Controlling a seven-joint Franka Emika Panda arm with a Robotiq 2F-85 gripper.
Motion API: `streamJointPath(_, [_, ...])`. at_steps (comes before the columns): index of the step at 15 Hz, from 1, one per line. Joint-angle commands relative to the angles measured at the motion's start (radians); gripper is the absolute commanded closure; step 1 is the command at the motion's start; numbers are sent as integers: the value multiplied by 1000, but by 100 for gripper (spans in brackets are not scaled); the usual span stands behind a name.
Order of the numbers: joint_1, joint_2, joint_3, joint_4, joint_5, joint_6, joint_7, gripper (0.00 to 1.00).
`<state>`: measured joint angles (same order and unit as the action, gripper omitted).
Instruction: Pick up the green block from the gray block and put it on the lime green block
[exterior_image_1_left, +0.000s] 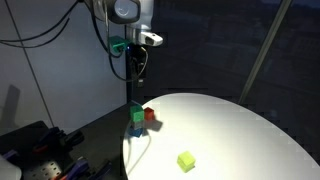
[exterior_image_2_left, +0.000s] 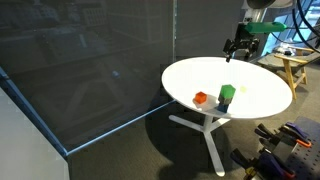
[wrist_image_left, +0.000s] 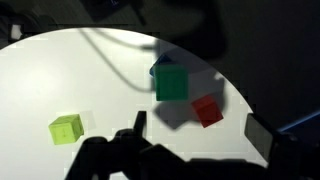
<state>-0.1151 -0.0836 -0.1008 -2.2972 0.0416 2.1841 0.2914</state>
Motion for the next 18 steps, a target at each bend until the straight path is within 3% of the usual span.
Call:
streamJointPath(1, [-6,-12,-2,-47,-33,88,-11,0])
streamJointPath(7, [-3,7,3,-109,-54,228,6,0])
streamJointPath(18, [4,126,-3,-74,-32,235,-6,0])
